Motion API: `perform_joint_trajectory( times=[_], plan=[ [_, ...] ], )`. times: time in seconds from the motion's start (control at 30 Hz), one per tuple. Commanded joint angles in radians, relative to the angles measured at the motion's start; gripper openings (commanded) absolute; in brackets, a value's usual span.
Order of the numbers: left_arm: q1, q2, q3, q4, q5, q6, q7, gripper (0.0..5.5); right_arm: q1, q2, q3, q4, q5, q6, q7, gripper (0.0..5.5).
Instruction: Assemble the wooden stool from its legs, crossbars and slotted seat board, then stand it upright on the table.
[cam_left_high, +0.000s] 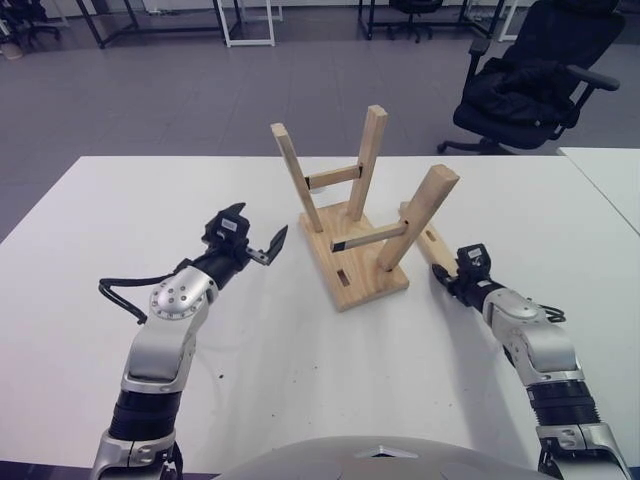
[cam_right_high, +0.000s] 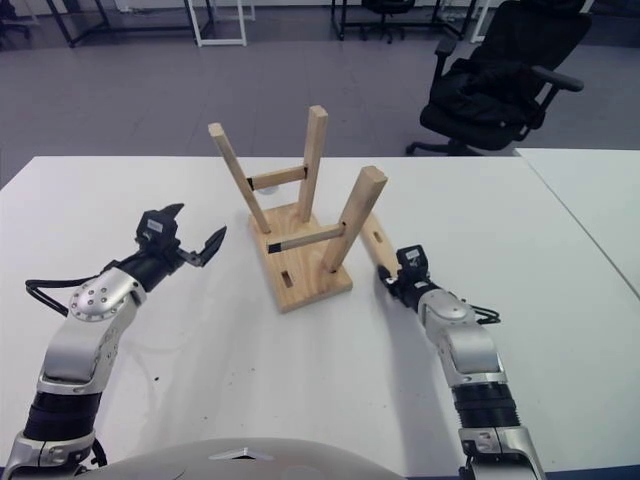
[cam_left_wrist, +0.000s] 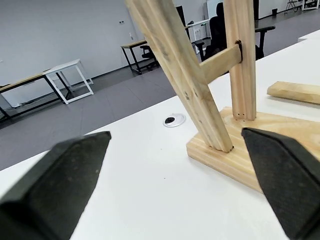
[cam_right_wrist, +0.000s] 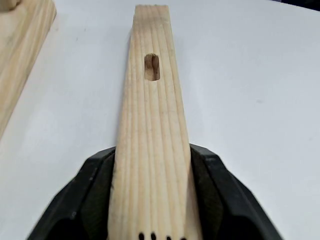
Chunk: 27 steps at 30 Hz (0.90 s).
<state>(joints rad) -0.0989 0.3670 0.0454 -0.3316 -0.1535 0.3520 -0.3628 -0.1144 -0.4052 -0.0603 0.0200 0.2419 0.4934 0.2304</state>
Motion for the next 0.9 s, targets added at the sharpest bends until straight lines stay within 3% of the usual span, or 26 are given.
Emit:
perform_joint_trajectory(
  times=[0.03, 0.13, 0.2, 0.3, 0.53, 0.73, 0.9],
  plan=[
    [-0.049, -0.028, 0.046, -0.033, -0.049, -0.01, 0.022, 4.81, -0.119, -0.044, -0.096, 0.03, -0.021, -0.144, 0.0, 2.07],
    [-0.205, -0.052, 0.041, -0.009, -0.112, 0.0, -0.001, 4.81, -0.244, -0.11, -0.122, 0.065, -0.069, -0.275, 0.024, 2.07],
    [-0.371, -0.102, 0.045, 0.063, -0.202, 0.023, -0.022, 4.81, -0.344, -0.171, -0.039, 0.058, -0.198, -0.424, 0.051, 2.07],
    [-0.569, -0.233, 0.118, 0.125, -0.434, 0.062, -0.004, 4.81, -0.485, -0.156, 0.044, -0.052, -0.234, -0.495, 0.115, 2.07],
    [-0.659, -0.293, 0.224, 0.104, -0.805, 0.158, 0.013, 4.81, -0.564, -0.128, 0.132, -0.243, -0.167, -0.474, 0.293, 2.07],
    [-0.691, -0.277, 0.257, 0.133, -0.901, 0.156, 0.043, 4.81, -0.575, -0.15, 0.151, -0.249, -0.165, -0.506, 0.386, 2.07],
    [-0.687, -0.253, 0.272, 0.117, -0.935, 0.156, 0.036, 3.89, -0.556, -0.155, 0.163, -0.232, -0.177, -0.527, 0.435, 2.07]
  ],
)
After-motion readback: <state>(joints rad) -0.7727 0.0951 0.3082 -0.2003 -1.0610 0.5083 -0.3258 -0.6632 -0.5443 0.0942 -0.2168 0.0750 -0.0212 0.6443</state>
